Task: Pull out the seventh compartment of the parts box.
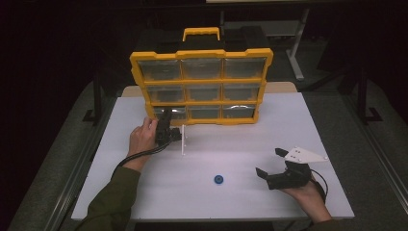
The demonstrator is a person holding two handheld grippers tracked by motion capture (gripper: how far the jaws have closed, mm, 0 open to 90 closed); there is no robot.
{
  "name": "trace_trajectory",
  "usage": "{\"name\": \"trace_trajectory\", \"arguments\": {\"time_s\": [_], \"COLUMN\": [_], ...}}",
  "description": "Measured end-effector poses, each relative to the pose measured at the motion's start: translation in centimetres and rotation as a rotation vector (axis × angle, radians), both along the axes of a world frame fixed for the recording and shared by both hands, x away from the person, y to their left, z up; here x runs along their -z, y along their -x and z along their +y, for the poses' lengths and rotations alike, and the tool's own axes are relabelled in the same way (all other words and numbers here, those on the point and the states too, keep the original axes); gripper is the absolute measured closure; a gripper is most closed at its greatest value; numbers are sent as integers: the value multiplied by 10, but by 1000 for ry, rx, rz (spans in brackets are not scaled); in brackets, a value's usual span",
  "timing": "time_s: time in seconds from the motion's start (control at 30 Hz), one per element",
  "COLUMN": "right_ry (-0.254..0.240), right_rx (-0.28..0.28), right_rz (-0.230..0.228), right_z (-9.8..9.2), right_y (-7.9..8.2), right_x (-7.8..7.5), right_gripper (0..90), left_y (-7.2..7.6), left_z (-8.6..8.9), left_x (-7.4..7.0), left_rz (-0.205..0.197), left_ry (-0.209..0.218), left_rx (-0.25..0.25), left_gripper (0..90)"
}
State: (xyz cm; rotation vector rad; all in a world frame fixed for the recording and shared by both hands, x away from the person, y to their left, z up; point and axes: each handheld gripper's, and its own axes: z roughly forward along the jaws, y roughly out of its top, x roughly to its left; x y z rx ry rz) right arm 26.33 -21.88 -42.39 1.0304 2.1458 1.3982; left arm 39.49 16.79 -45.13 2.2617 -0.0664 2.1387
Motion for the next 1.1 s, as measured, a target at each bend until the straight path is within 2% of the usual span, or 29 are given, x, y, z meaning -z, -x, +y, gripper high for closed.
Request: {"name": "trace_trajectory", "arguments": {"time_s": [1.1], "right_ry": [3], "right_rx": [-1], "right_rz": [-1], "right_z": [0], "right_y": [0], "right_x": [0], "right_gripper": [0], "left_y": [17], "left_z": [0], "left_x": [-3], "left_rz": [14], "left_ry": [-6], "left_rx": [-2], "left_gripper": [789]}}
